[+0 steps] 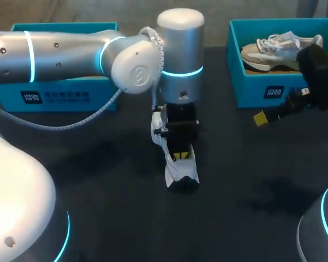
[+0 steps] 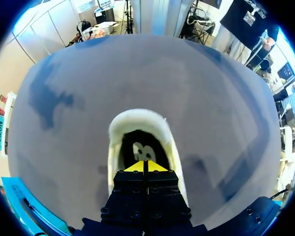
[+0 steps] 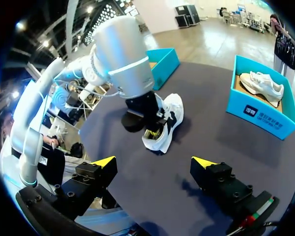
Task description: Take the shoe out of the shoebox, open the shoe tongue, remove and reinsert the insole, then place the shoe into the shoebox
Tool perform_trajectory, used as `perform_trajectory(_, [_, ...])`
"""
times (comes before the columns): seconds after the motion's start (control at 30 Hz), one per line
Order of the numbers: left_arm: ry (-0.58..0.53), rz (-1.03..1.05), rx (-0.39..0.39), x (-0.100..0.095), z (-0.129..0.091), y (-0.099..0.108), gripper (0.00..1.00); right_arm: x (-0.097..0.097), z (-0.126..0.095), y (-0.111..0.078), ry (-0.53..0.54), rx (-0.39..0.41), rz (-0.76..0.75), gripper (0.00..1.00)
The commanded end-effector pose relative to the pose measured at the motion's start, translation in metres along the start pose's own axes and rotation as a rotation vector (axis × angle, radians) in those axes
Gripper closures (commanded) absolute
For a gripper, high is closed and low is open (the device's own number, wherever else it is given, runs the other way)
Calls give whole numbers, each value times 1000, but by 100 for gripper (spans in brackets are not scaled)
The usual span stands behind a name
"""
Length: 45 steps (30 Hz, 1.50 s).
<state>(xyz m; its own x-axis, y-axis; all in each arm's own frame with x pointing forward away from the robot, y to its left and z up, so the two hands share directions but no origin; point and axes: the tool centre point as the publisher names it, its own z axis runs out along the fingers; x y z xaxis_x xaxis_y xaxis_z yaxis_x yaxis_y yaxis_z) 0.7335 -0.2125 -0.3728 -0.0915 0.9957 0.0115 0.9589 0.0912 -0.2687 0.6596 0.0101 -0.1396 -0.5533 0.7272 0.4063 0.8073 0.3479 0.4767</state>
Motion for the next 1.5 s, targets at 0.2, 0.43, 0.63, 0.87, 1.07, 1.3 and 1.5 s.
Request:
perform_trajectory(0.2, [10,16,-26,-9,21,-5,100,0,2,2,-2,4,2,0])
perform_trajectory(0.43, [37,42,-50,-13,36,-5,100,0,2,2,-2,4,2,0])
perform_trajectory(0.63, [44,39,-113,-7,30,-4,100,0,2,2,-2,4,2,0])
perform_trajectory(0.87, [42,29,-246,2,-7,0,100,0,2,2,-2,4,2,0])
perform_trajectory(1.07, [62,11,-420,3,-28,13,100,0,2,2,-2,4,2,0])
perform_trajectory(1.3, [73,-8,-539,5,-44,37,100,0,2,2,-2,4,2,0])
perform_trajectory(1.5, [76,-40,-564,8,-50,49,100,0,2,2,-2,4,2,0])
